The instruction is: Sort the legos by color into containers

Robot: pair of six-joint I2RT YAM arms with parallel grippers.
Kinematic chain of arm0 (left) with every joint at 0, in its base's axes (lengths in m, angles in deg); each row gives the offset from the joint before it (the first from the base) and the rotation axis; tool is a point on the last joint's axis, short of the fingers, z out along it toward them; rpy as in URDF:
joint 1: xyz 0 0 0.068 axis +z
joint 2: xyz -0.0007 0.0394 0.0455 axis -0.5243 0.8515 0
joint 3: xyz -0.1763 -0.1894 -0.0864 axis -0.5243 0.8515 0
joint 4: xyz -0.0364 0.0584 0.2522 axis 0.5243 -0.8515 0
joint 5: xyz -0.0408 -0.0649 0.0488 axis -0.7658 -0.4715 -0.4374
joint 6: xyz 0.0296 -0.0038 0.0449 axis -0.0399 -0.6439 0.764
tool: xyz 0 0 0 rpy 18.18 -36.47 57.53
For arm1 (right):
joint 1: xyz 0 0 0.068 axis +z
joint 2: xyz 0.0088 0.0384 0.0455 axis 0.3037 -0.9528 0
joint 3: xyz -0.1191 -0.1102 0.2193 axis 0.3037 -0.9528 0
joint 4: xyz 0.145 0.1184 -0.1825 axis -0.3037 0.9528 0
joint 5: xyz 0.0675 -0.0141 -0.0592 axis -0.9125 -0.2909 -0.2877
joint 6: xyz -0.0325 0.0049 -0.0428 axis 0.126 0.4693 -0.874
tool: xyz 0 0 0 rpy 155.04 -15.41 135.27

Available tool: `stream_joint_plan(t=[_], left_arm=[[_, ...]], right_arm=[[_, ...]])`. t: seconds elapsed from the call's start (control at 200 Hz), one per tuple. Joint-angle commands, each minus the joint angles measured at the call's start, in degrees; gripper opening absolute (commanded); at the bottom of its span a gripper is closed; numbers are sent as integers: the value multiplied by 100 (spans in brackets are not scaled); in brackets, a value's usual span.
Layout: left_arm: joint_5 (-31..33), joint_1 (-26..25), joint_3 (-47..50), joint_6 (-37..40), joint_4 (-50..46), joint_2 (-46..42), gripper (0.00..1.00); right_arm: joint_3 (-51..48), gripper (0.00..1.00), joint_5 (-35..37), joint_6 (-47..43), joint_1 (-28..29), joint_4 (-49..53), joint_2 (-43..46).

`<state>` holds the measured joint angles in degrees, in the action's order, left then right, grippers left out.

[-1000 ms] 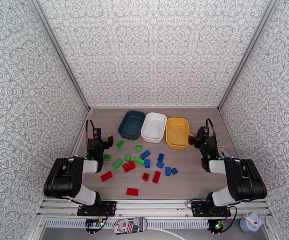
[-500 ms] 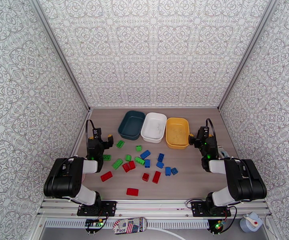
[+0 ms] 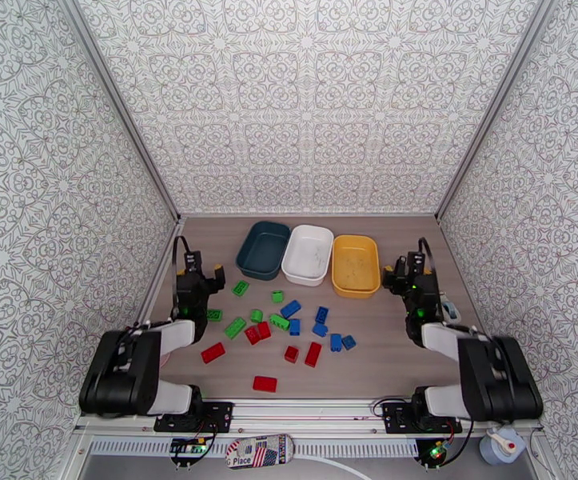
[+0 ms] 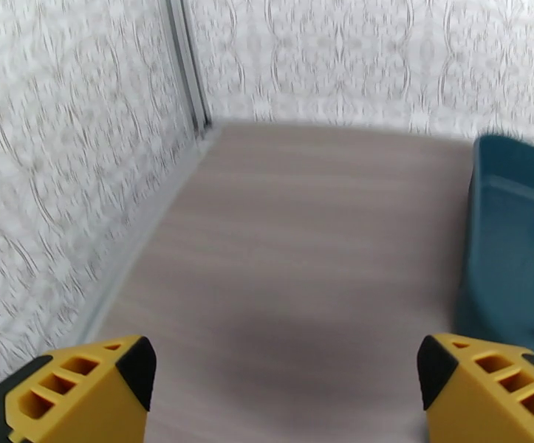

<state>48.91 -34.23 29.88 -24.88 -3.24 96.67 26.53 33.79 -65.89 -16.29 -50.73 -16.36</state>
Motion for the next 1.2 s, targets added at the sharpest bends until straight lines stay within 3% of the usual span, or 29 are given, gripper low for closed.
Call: stream_joint_plan(t=[0.0, 0.08, 0.18, 0.265, 0.345, 0.455, 0.53, 0.57, 0.675, 0.76, 0.84, 0.95, 1.195], left_arm=[[484, -224, -458, -54, -1106, -592, 99], [665, -384, -862, -543, -1917, -976, 99], [664, -476, -1758, -1382, -3623, -1205, 99], [366, -485, -2570, -1938, -4992, -1101, 99], [-85, -518, -3062, -2149, -5675, -963, 99], [-1058, -489, -3210, -2465, -5720, -1031, 99], [-1309, -356, -3083, -3144, -5642, -1285, 99], [-1731, -78, -2940, -3765, -5577, -1429, 99], [-3569, 843, -2611, -4793, -5154, -1429, 99], [-4089, 996, -2736, -4855, -5416, -1300, 99], [-3836, 621, -2942, -4536, -5916, -1331, 99], [-3198, -299, -3053, -4364, -6483, -1336, 99], [-1777, -2723, -2589, -5147, -6927, -944, 90]], right_arm=[[249, 99, 635, 429, -16, 1178, 1148], [703, 99, 1105, 1143, -16, 2646, 1891], [1591, 99, 1397, 1866, -16, 4880, 2241], [2348, 99, 1098, 2197, -16, 6435, 2218], [2781, 99, 653, 2341, -15, 7233, 2253], [3018, 99, 440, 3477, -16, 8011, 2583], [3143, 98, -181, 3529, -16, 8140, 2700], [3262, 92, -526, 3541, -16, 8250, 2645], [3658, 82, -1645, 3414, -16, 8670, 2178], [3778, 77, -2396, 3367, 21, 8944, 1678], [3753, 75, -2571, 3358, 285, 9067, 1393], [3737, 74, -2478, 3455, 933, 9146, 1020], [3780, 69, -1636, 3751, 2879, 9289, -120]])
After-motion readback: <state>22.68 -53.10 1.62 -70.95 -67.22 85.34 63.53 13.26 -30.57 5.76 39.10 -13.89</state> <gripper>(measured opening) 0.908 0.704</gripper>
